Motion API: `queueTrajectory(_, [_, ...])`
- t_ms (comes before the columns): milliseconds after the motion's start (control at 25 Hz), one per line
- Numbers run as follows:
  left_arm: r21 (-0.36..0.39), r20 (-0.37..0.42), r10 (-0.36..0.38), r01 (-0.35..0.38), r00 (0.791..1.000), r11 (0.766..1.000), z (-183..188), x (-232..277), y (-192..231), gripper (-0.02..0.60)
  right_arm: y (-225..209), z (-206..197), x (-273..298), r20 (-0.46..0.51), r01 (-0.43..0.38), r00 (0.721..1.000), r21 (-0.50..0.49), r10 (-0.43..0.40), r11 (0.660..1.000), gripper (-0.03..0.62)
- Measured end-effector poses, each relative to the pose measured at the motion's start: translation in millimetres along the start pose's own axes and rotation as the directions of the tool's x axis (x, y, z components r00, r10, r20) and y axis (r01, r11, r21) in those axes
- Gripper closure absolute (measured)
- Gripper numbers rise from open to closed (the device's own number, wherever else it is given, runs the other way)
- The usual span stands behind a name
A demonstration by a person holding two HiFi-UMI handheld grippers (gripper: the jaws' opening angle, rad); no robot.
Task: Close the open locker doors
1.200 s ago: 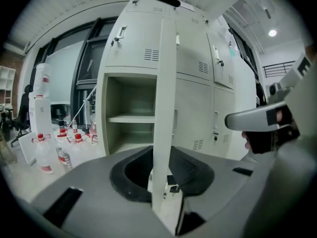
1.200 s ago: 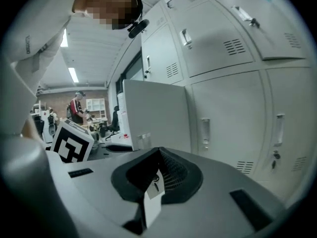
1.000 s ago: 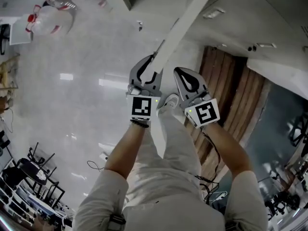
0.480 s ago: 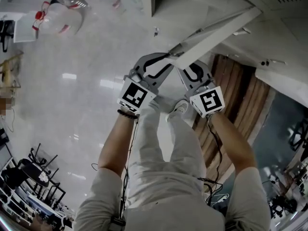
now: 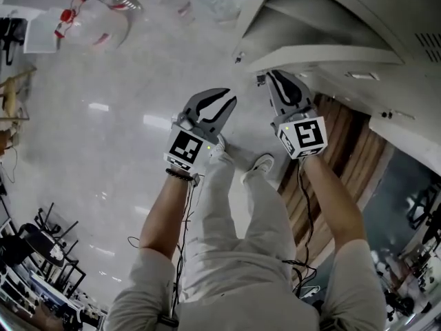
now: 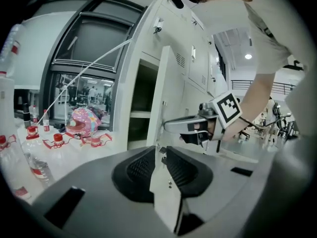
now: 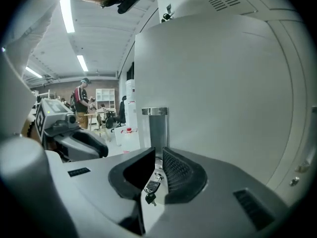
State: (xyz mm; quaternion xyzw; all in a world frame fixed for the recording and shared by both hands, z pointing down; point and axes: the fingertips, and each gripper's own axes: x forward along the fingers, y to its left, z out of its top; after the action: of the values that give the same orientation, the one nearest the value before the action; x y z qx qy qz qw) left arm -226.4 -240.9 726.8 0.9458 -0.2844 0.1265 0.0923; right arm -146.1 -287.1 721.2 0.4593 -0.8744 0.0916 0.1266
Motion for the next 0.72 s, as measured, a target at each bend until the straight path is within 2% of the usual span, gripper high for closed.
queueTrajectory(200, [-0.032, -0.014, 0.026, -0.027, 1.000, 0.999, -11, -9, 17, 0.511, -29, 9, 26, 0.002, 0.065, 0.998, 0.031, -0.065, 0.997, 0.540])
queueTrajectory(640, [-0.038, -0.013, 0.044, -0.044, 0.999, 0.998, -6, -3, 34, 0.518, -91, 24, 43, 0.002, 0.206, 0.978, 0.059, -0.206, 0.977, 0.545])
queueTrajectory(720, [-0.040, -0.014, 0.044, -0.044, 0.999, 0.998, -6, -1, 33, 0.518, -96, 23, 41, -0.004, 0.214, 0.977, 0.055, -0.214, 0.975, 0.569])
